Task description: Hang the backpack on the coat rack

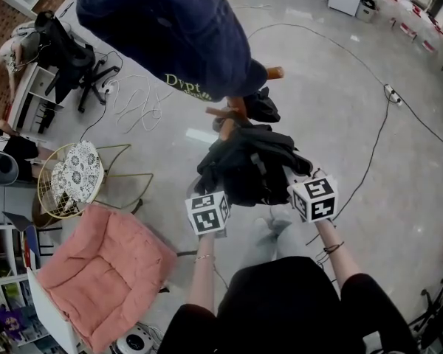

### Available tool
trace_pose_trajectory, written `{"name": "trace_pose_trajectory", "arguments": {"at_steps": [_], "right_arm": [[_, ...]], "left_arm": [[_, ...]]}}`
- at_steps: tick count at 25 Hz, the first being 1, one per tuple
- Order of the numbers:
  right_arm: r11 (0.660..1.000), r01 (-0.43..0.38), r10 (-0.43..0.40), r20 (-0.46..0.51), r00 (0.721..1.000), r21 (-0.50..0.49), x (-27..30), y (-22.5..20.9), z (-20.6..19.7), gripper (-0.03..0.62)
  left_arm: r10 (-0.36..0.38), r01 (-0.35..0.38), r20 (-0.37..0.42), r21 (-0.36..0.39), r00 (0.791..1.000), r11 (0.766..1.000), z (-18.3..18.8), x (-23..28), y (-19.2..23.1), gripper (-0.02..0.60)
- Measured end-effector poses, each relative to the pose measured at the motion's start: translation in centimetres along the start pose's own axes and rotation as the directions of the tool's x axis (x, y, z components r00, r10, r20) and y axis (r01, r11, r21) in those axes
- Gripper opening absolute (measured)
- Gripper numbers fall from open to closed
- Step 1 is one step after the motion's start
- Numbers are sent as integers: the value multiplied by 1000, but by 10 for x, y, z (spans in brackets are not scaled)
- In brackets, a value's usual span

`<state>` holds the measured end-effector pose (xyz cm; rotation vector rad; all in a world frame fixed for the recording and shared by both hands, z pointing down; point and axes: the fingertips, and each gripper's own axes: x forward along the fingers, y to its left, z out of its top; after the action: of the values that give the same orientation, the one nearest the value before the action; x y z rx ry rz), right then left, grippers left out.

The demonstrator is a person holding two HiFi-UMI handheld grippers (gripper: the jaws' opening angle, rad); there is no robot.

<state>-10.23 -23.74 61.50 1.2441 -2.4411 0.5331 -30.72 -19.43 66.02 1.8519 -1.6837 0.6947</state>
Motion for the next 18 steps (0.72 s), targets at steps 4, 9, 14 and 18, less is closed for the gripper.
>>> {"name": "trace_pose_trajectory", "arguments": {"at_steps": [4, 9, 14, 18], "right_arm": [[1000, 4, -5, 11, 1000, 9, 1, 0, 0, 58], [1000, 17, -18, 15, 1000, 21, 4, -5, 0, 72], [994, 39, -42, 21, 999, 102, 5, -11, -3, 138], [993, 48, -52, 43, 998, 109, 4, -10, -4, 188]], "left_arm": [[6, -6, 10, -5, 1000, 1000, 1, 3, 3, 175], [-20, 21, 23, -35, 1000, 999, 3, 9, 1, 179], [-32, 32, 9, -41, 999, 999, 1, 8, 1, 212], [-23, 24, 14, -40, 1000, 999, -1, 4, 6, 256]]}}
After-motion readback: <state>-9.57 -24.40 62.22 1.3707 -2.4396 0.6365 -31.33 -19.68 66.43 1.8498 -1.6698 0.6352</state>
